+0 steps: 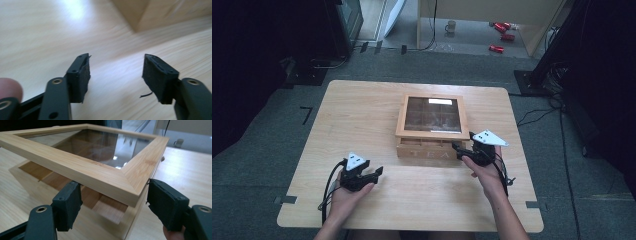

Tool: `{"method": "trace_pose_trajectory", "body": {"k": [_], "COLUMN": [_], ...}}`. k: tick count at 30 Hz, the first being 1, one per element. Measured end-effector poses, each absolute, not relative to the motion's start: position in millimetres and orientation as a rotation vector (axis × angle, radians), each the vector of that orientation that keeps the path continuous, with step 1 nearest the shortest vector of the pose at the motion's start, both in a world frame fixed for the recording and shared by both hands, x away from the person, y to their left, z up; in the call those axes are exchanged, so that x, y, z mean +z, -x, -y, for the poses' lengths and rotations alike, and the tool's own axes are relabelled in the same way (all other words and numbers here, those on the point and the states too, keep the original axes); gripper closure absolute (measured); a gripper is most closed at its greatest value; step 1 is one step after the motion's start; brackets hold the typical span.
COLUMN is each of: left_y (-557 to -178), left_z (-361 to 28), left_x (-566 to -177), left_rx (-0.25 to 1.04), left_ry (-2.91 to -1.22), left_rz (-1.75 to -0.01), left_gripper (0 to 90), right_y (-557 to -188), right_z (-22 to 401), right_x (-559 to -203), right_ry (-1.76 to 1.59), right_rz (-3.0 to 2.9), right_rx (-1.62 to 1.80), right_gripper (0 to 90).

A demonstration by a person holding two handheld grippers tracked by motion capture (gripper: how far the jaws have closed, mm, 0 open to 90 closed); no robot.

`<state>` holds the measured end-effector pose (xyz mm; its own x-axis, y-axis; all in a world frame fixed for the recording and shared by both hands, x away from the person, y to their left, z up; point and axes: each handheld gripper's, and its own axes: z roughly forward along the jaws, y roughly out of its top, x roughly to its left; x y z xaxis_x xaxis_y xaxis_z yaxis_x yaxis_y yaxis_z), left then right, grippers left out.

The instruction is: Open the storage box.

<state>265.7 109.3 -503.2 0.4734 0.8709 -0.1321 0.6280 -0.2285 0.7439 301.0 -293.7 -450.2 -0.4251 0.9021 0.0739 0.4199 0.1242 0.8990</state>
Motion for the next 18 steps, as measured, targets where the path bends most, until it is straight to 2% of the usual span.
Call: {"method": "trace_pose_trajectory", "body": {"k": [1,6,18], "left_y": [-262,-258,-254], "left_z": [-118,-128,-121], "left_x": [-507,-514,-517], "left_rx": [0.426,0.436,0.488], "left_ry": [-1.959,-1.967,-2.001], "left_rz": [-1.278,-1.321,-1.262], "left_gripper": [35.2,33.3,30.1], "right_y": [-302,-307,-334], "right_z": [293,294,300], "right_x": [-445,-434,-408], "right_ry": [-1.263,-1.232,-1.179], "right_rz": [-1.897,-1.882,-1.835], "right_rx": [1.264,1.267,1.317], "right_gripper": [27.8,26.9,26.0]}}
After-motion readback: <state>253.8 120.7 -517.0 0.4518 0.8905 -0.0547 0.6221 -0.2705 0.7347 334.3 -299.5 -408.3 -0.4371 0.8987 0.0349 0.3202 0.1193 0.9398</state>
